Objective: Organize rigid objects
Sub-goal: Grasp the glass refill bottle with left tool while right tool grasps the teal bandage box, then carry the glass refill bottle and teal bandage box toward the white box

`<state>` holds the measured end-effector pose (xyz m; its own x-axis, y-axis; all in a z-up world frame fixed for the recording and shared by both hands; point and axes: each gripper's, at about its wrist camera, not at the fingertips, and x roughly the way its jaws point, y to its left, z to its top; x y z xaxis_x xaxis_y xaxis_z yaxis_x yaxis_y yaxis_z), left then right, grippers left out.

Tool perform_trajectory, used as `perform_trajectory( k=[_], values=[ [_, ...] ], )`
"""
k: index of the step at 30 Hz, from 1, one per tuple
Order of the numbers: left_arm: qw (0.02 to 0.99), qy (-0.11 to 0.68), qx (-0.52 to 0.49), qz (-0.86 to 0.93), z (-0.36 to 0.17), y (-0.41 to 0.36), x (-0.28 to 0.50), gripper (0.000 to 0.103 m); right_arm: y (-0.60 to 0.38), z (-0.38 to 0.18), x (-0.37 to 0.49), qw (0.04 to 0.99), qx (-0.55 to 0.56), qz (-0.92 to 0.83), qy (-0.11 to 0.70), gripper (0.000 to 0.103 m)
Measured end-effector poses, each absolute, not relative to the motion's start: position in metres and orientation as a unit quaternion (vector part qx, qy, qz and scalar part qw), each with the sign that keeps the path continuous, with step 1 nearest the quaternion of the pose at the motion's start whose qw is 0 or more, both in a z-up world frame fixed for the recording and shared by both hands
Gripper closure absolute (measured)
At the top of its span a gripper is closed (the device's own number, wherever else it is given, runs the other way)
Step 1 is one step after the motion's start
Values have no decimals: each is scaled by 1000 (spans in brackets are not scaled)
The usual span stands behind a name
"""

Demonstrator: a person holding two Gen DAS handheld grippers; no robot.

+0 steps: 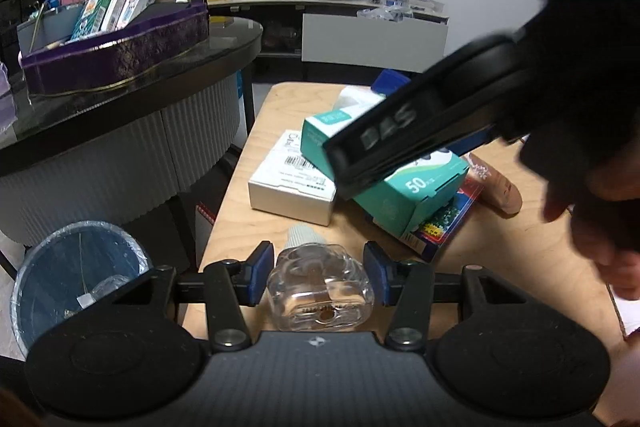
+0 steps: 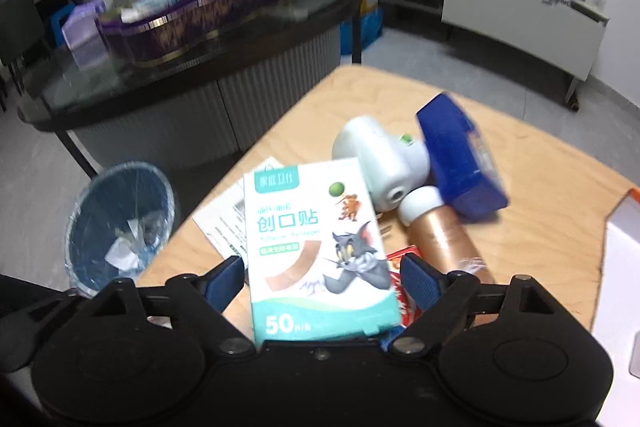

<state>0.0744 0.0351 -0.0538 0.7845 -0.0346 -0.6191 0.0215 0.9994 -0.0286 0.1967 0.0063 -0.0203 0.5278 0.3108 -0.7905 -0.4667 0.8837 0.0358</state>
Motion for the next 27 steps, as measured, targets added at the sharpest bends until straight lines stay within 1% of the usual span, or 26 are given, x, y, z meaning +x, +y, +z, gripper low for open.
perform_trajectory(
  k=[2, 3, 5, 12, 14, 15, 16, 17, 20, 21, 23, 24, 25, 27],
  values=[
    [946, 325, -10, -15, -52, 35, 74, 52, 3, -23, 199, 867, -70, 232, 435, 14],
    [947, 321, -7, -14, -51, 35, 73, 52, 2, -22, 198, 869, -65, 230, 433, 14],
    [949, 315, -10, -17, -49, 35, 71, 53, -1, -18, 192, 875, -70, 232, 419, 18],
    [956, 291, -6, -30, -41, 29, 62, 54, -55, 17, 168, 905, -11, 204, 374, 19],
    [959, 281, -5, -41, -35, 26, 58, 56, -73, 28, 157, 914, -5, 194, 357, 19],
    [960, 275, -5, -45, -32, 24, 56, 61, -82, 33, 151, 919, -3, 184, 348, 19],
    [961, 273, -4, -50, -29, 21, 56, 81, -91, 37, 146, 923, 2, 175, 342, 19],
    [961, 272, -2, -56, -26, 18, 56, 83, -102, 40, 140, 926, 10, 170, 338, 19],
    [959, 277, 22, -59, -30, 8, 58, 81, -128, 41, 128, 929, 21, 147, 339, 19],
    [957, 284, 17, -58, -35, 9, 56, 80, -135, 40, 124, 930, 25, 141, 339, 19],
    [953, 297, 10, -57, -43, 10, 48, 64, -148, 38, 113, 931, 34, 133, 338, 19],
    [952, 301, 15, -52, -46, 9, 42, 40, -153, 36, 108, 931, 37, 130, 338, 19],
    [953, 297, 20, -49, -49, 8, 34, 27, -156, 35, 103, 932, 39, 128, 338, 19],
    [948, 312, 20, -53, -51, 5, 27, 23, -161, 33, 96, 931, 39, 126, 340, 19]
  ],
)
